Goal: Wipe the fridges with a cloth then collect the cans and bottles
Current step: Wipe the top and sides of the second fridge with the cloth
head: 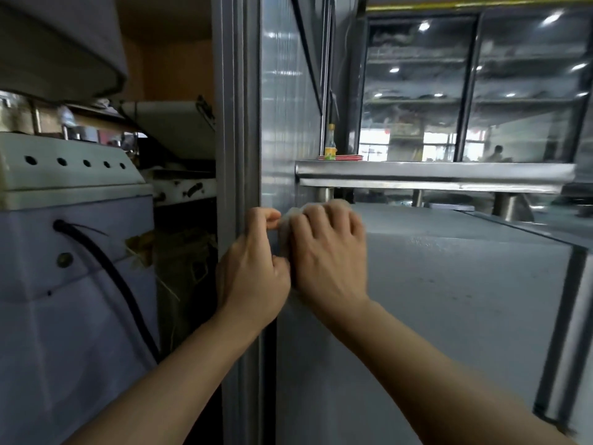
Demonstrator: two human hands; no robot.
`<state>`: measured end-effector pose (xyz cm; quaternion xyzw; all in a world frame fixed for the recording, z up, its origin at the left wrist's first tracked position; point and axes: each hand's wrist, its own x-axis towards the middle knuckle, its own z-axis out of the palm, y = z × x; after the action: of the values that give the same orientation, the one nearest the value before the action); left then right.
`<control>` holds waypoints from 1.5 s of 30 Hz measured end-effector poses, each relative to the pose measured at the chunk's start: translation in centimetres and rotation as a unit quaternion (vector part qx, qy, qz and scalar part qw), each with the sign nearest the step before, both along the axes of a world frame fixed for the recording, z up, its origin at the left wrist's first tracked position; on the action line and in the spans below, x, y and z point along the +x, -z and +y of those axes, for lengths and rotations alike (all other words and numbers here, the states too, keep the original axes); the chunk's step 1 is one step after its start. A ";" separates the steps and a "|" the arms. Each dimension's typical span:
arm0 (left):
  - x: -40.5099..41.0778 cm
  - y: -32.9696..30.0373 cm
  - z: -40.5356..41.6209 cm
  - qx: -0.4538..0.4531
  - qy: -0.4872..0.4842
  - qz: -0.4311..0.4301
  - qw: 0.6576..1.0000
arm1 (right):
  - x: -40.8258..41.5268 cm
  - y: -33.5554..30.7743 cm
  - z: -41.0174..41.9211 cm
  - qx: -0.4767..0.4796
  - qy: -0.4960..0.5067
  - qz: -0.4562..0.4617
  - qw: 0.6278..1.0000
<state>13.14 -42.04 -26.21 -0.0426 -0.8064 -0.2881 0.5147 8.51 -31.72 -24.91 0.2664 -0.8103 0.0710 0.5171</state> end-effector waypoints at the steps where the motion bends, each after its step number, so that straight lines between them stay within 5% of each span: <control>1: 0.1 -0.1 0.0 -0.006 -0.009 0.004 1.000 | -0.2 0.0 -0.2 0.015 -0.004 0.000 1.000; 10: 0.0 0.3 2.1 -0.199 -0.153 0.004 0.968 | -1.8 1.3 11.8 -0.003 0.055 0.066 0.996; 13: -1.1 0.2 4.6 -0.245 -0.127 0.004 0.961 | -1.9 1.9 15.9 -0.042 0.095 0.062 0.993; 17: -2.2 0.2 7.0 -0.195 -0.090 0.015 0.977 | -1.4 1.9 13.2 -0.126 0.113 0.062 0.984; 21: -2.6 0.5 7.2 -0.194 -0.133 0.022 0.972 | -1.6 1.7 9.3 -0.069 0.051 0.073 0.994; 32: -3.2 1.3 8.1 -0.158 -0.167 0.024 0.973 | -2.6 2.0 25.6 -0.019 0.189 0.070 0.979; 36: -3.3 0.7 10.3 -0.098 -0.167 0.029 0.981 | -3.0 2.3 25.4 -0.048 0.158 0.094 0.982; 40: -3.7 1.2 15.8 -0.171 -0.092 0.050 0.980 | -3.2 4.2 25.2 -0.080 0.134 0.118 0.981; 45: -4.4 2.1 17.3 -0.151 -0.098 0.045 0.983 | -3.1 12.0 25.8 -0.038 0.115 0.099 0.988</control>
<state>8.73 -24.77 -28.28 -0.0533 -0.8170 -0.1086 0.5638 5.41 -5.90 -36.90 0.1578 -0.7772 0.0151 0.6089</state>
